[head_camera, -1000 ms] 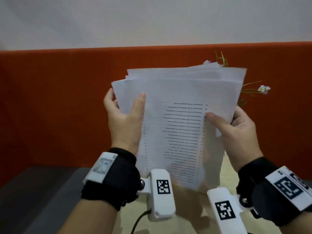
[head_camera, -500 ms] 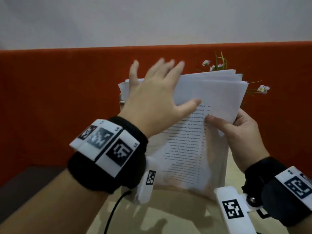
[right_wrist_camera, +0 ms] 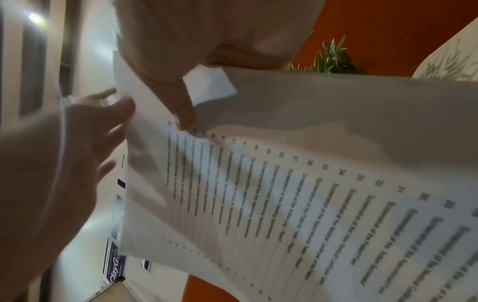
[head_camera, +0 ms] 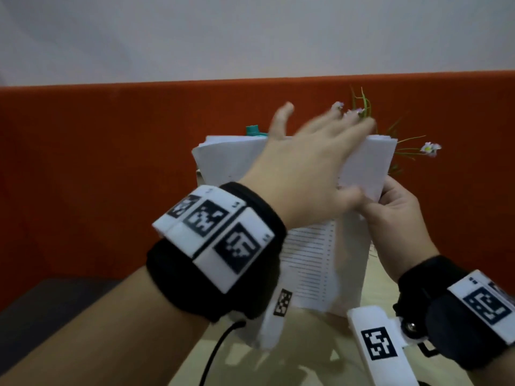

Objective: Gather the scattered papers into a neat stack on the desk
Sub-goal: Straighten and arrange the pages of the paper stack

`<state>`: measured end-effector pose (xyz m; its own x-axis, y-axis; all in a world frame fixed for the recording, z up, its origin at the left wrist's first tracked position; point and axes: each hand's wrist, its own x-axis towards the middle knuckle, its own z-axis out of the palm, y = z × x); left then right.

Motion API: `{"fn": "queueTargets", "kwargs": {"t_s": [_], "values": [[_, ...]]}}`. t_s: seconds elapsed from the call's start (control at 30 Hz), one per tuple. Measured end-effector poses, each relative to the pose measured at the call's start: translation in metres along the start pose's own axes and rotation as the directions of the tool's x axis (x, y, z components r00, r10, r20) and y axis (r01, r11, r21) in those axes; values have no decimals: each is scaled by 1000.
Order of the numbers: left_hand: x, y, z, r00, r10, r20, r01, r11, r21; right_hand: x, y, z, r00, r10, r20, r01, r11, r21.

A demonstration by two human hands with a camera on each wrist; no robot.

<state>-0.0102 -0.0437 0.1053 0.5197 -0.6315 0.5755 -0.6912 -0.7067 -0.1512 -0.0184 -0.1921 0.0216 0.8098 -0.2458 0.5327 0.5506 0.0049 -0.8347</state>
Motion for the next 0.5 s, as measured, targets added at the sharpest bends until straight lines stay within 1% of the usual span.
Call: {"fn": "queueTargets", "kwargs": {"t_s": [0.03, 0.07, 0.1, 0.13, 0.17, 0.2, 0.23, 0.27, 0.3, 0.33, 0.4, 0.43, 0.47, 0.5], "values": [[-6, -9, 0, 991, -63, -114, 66, 998, 21, 0, -1, -1, 1000, 7, -2, -7, 1000, 11], [-14, -22, 2, 949, -165, -268, 179, 983, 30, 1, -2, -3, 1000, 20, -10, -19, 999, 33], [-22, -34, 5, 866, -304, -396, 323, 946, -18, 1, -3, -5, 999, 31, -15, -31, 998, 57], [-32, -47, 12, 765, -483, -427, 452, 874, -178, 2, -4, -7, 999, 42, -17, -40, 996, 81], [-42, -58, 20, 679, -672, -296, 521, 725, -450, 2, -4, -10, 999, 52, -17, -50, 994, 99], [-51, -63, 30, 641, -766, -45, 503, 464, -729, 2, -2, -12, 998, 61, -19, -59, 992, 107], [-57, -67, 43, 646, -738, 195, 443, 154, -883, 1, 0, -13, 997, 67, -25, -64, 993, 101], [-64, -69, 57, 667, -666, 336, 400, -61, -915, 0, 4, -12, 996, 79, -47, -75, 994, 82], [-68, -67, 68, 674, -631, 385, 394, -135, -909, -2, 10, -11, 993, 92, -80, -89, 995, 45], [-69, -64, 76, 671, -633, 387, 399, -131, -907, -4, 16, -8, 988, 103, -117, -104, 995, -4], [-65, -54, 81, 635, -699, 328, 399, -67, -915, -6, 25, -2, 978, 113, -175, -132, 986, -105], [-62, -49, 80, 623, -735, 267, 377, -16, -926, -5, 25, 2, 977, 104, -186, -133, 980, -150], [-58, -47, 79, 601, -777, 188, 349, 44, -936, -4, 22, 4, 979, 87, -186, -122, 975, -187], [-54, -45, 75, 569, -817, 96, 323, 115, -939, -1, 17, 6, 980, 64, -187, -104, 972, -209]]}}
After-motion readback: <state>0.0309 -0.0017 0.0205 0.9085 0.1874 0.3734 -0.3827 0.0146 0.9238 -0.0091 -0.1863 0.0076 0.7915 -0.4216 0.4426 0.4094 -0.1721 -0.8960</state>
